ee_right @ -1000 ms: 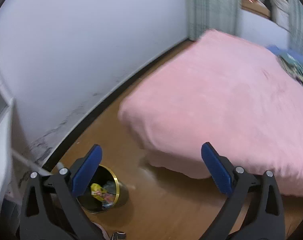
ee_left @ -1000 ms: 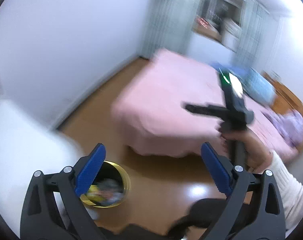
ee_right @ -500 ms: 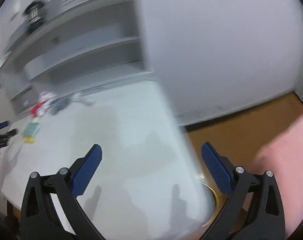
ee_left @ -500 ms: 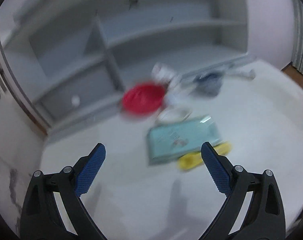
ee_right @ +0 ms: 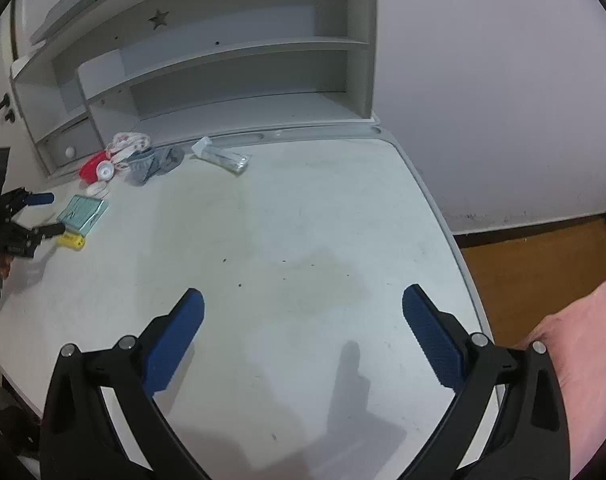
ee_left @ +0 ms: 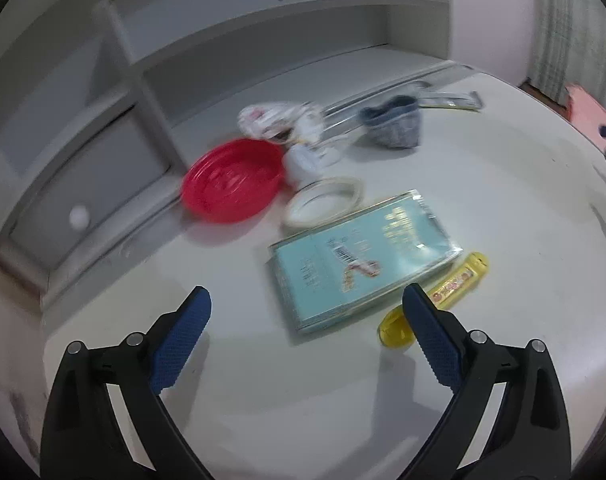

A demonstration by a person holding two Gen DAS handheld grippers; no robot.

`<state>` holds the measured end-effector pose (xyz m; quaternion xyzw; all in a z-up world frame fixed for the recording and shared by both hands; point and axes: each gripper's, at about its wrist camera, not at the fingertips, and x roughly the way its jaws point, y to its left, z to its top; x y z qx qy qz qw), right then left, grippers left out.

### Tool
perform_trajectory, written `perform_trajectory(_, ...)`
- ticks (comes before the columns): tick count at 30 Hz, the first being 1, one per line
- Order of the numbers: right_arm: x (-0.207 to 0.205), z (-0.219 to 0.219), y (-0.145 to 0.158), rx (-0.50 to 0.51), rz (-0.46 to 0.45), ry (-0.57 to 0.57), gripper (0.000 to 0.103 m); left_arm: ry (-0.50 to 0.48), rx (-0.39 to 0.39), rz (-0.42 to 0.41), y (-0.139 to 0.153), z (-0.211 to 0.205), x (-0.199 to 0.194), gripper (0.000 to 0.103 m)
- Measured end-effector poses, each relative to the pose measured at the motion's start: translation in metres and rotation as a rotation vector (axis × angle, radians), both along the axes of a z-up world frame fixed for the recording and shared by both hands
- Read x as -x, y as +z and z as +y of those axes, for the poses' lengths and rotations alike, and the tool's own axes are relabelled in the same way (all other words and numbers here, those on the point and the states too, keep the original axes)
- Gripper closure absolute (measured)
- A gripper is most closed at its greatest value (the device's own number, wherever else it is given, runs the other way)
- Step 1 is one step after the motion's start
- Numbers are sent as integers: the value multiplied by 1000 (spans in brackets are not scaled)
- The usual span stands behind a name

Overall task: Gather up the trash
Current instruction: 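Return both grippers to the desk toward the teal box and grey sock, then grasp the teal cigarette box with the left gripper while the right grasps the grey sock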

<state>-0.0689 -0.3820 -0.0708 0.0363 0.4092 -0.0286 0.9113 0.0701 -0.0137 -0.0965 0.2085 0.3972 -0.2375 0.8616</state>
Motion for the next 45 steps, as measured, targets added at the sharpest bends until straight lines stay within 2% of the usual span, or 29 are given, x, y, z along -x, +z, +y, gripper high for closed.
perform_trajectory(12,-12,8,-3,-33,10,19,7,-35,24,48,-10,-28,-23,9)
perform_trajectory(17,-16,9,-6,-43,16,21,7,-20,117,109,-16,-38,-24,8)
perform_trajectory(22,-20,11,-7,-51,15,31,7,-37,129,124,-16,-59,-9,8)
perform_trajectory(27,-21,11,-12,-58,24,41,7,-97,192,182,-13,-75,24,8)
perform_trajectory(31,-22,11,-17,-73,34,46,7,-42,100,131,-12,-83,20,8)
perform_trajectory(35,-23,12,-16,-88,22,56,7,-43,69,127,-13,-94,5,8)
perform_trajectory(36,-24,13,-15,-88,17,59,7,-49,54,124,-14,-98,4,9)
perform_trajectory(37,-24,13,-15,-88,13,61,7,-62,50,123,-15,-101,2,14)
perform_trajectory(38,-25,14,-15,-89,12,62,7,-79,75,142,-14,-104,-1,27)
perform_trajectory(40,-27,14,-15,-96,13,62,7,-74,67,143,-10,-110,-5,40)
perform_trajectory(43,-33,18,-15,-104,14,75,7,-43,106,184,-6,-107,-6,41)
perform_trajectory(45,-38,24,-14,-99,10,94,7,-7,118,136,5,-96,-1,41)
